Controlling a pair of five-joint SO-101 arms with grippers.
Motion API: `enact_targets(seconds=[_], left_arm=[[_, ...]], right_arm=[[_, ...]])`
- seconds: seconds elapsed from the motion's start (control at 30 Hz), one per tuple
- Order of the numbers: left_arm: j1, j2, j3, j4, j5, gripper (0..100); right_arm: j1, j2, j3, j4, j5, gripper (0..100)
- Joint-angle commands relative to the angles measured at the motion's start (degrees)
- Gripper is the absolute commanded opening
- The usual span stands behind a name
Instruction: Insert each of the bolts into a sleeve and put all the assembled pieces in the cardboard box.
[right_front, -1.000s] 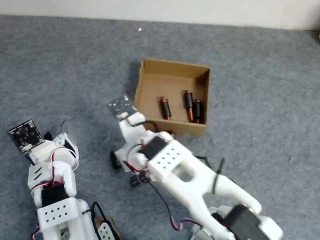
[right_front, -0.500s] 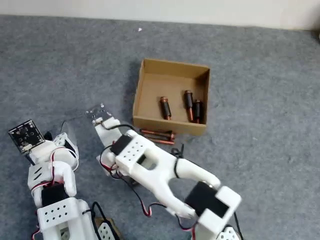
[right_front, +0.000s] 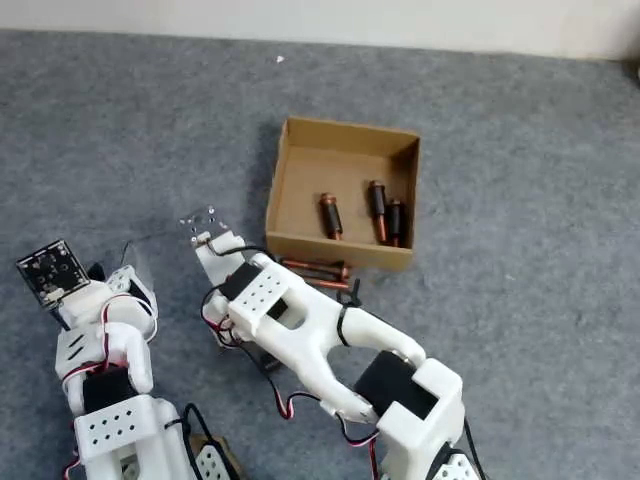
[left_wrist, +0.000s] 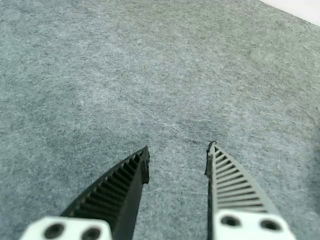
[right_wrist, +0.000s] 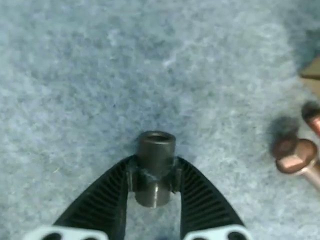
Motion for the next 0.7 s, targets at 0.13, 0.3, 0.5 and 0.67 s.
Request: enact_targets(seconds=[0.13, 0.3, 0.5, 0.67], left_arm=[[-0.04, -0.57, -3.12, -1.23, 0.79, 20], [-0.04, -0.57, -3.38, -1.14, 0.79, 20], [0.66, -0.57, -3.65, 0.35, 0.53, 20], [5.14, -0.57, -9.27, 11.08, -2.11, 20]], right_arm=[[4.79, -18.15, 3.74, 4.53, -0.09, 0.4], [10.15, -35.47, 12.88, 4.44, -0.09, 0.4], [20.53, -56.66, 26.51, 4.44, 0.26, 0.4], [33.71, -73.19, 38.90, 4.26, 7.30, 0.4]])
